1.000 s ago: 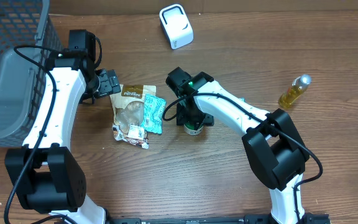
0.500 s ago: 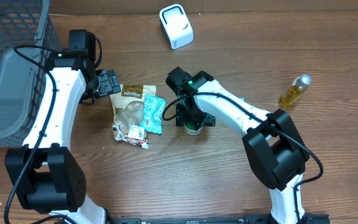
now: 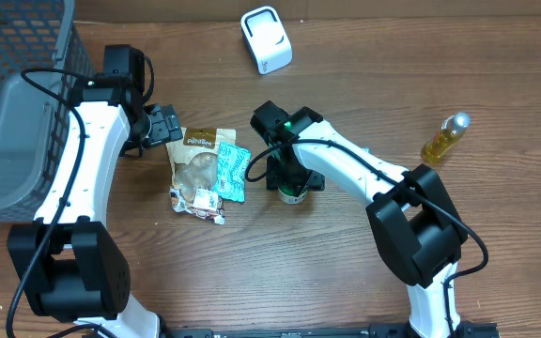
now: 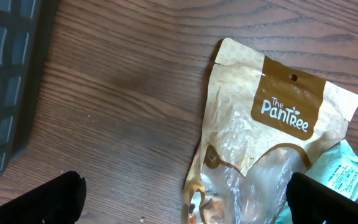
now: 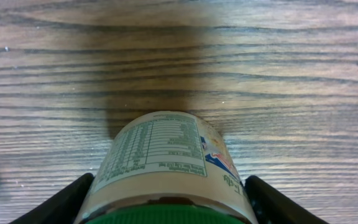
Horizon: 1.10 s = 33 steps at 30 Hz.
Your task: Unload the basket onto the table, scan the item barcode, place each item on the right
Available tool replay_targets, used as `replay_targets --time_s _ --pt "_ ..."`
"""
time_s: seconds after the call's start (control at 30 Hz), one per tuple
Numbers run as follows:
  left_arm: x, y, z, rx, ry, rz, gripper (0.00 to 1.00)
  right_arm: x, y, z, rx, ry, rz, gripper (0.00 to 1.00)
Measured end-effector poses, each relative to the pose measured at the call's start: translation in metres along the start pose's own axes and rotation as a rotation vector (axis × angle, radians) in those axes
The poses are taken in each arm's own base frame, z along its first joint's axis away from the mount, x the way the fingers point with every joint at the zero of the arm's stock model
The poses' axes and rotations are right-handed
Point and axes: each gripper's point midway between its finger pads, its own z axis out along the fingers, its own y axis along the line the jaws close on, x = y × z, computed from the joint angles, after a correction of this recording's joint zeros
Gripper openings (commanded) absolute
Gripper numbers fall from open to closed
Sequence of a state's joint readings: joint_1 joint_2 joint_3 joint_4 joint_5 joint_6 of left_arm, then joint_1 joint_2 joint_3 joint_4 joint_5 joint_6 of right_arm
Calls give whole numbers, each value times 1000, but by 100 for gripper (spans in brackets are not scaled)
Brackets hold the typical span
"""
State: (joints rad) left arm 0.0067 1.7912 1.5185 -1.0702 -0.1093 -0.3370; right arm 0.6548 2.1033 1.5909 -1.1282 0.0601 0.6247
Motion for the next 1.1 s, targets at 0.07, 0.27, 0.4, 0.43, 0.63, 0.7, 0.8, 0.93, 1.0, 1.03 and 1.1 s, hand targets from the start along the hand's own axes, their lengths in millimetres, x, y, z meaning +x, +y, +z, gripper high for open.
replay_targets --time_s 0.07,0.27,0.4,0.43,0.63,0.7,0.8,0.93,1.0,1.03,1.1 --pt "0 0 0 0 0 0 100 0 0 0 -1 2 0 64" --pt "0 0 0 0 0 0 100 2 0 0 -2 7 -1 59" --pt "0 0 0 0 0 0 100 5 -1 -1 -12 36 6 51" --pt "0 0 0 0 0 0 100 9 -2 -2 -18 60 11 50" --pt "0 0 0 0 0 0 100 32 -10 -17 -81 252 75 38" --pt "0 0 0 0 0 0 100 40 -9 -23 -120 320 101 38" --pt "0 0 0 0 0 0 100 57 -7 -33 -177 442 145 38" --pt "0 0 0 0 0 0 100 78 2 -47 -239 567 173 41" --pt "0 0 0 0 0 0 100 85 6 -53 -260 614 184 44" --pt "0 0 0 0 0 0 100 89 6 -55 -264 633 190 46" --pt "0 0 0 0 0 0 100 93 7 -60 -273 665 201 49"
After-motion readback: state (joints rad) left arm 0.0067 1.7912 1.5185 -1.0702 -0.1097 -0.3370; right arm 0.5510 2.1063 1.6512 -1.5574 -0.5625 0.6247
